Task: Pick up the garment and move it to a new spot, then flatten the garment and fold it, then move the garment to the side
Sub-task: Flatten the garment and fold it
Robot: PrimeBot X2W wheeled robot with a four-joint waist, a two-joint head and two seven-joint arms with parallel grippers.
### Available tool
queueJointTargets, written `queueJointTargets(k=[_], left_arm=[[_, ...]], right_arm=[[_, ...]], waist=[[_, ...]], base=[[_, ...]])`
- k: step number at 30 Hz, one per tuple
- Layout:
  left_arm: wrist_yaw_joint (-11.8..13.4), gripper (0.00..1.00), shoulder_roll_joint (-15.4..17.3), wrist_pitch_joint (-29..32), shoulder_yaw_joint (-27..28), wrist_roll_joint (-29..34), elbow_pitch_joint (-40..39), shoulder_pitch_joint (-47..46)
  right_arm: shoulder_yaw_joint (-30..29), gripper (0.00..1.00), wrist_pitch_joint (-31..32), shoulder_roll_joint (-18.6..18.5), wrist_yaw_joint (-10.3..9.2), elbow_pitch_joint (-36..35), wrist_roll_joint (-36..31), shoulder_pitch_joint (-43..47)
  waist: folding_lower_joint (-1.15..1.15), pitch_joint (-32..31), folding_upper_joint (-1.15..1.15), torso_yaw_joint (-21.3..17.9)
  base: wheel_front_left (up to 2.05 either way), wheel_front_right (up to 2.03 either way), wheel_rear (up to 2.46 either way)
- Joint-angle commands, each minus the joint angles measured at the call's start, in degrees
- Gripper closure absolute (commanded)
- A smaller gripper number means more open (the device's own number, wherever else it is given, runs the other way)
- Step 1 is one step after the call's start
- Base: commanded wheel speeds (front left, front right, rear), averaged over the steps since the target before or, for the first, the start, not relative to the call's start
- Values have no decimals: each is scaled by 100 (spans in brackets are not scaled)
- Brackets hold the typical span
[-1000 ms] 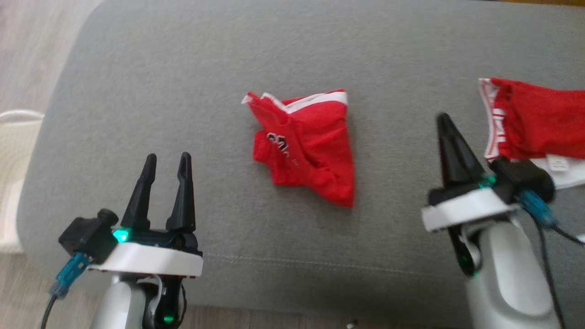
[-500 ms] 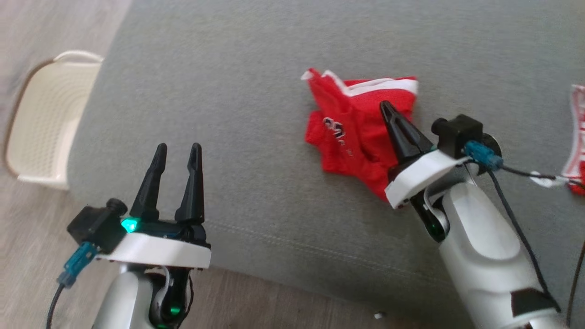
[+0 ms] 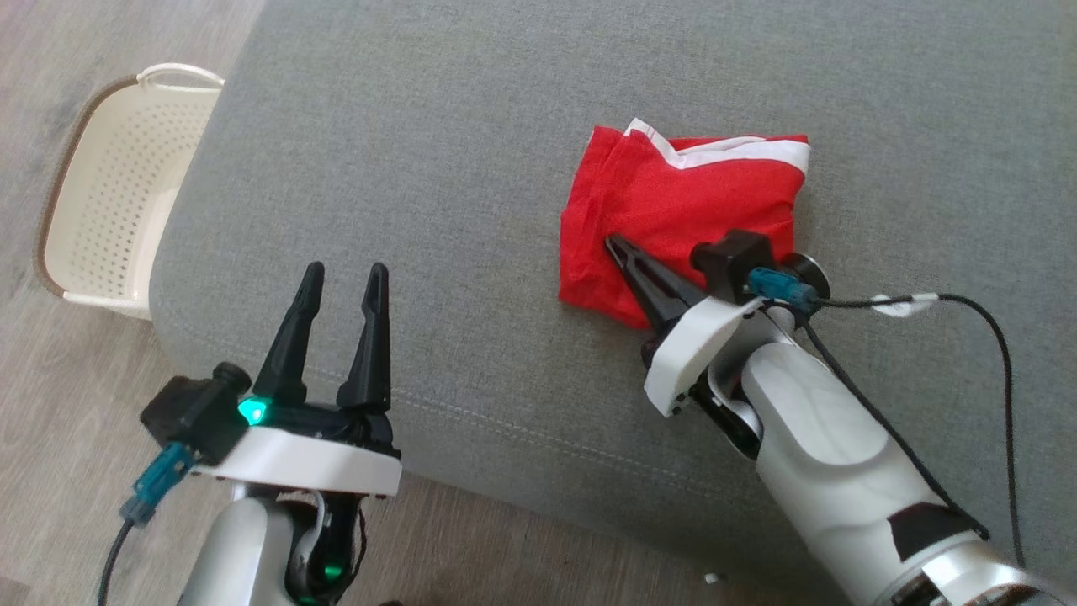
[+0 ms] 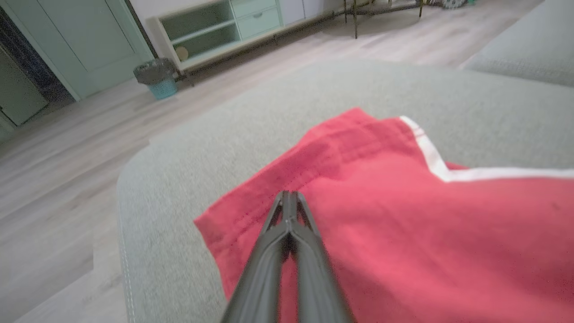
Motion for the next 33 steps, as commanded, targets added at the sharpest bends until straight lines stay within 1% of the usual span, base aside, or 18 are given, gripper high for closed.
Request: queueJointTargets(k=[1,5,10,14,18,22,28,33], left_arm=[[36,0,42,-69,169,8,-195,-226],[49,0,42,-69,130,-11,-196,-236],[76,0,42,-69,173,-23,-195,-219],[80,0,42,-69,160,-40,-209,-240],[77,0,42,-69,150,-41,-213,-256],[63,0,42,-69,114,-54,-220,-294],[54,0,42,-69,130,-48,-238,-311],[60,0,42,-69,218,4,-232,-304]], right_arm=[[159,100,104,117,11,-14,124,-141],[387,100,88,56,11,202,340,-261],[449,100,-148,-21,11,288,547,-464],[132,100,-375,-132,11,283,520,-677],[-260,100,-464,-218,11,415,230,-783],[-538,100,-485,-182,11,708,73,-767],[-368,100,-248,-58,11,1249,59,-739],[-349,100,-358,18,11,1253,222,-803]], waist=[[0,7,0,2],[0,18,0,19],[0,18,0,-42],[0,23,0,-97],[0,24,0,-121],[0,58,0,-74],[0,89,0,-46],[0,-1,0,-179]], base=[[0,0,0],[0,0,0],[0,0,0],[0,0,0],[0,0,0],[0,0,0],[0,0,0],[0,0,0]])
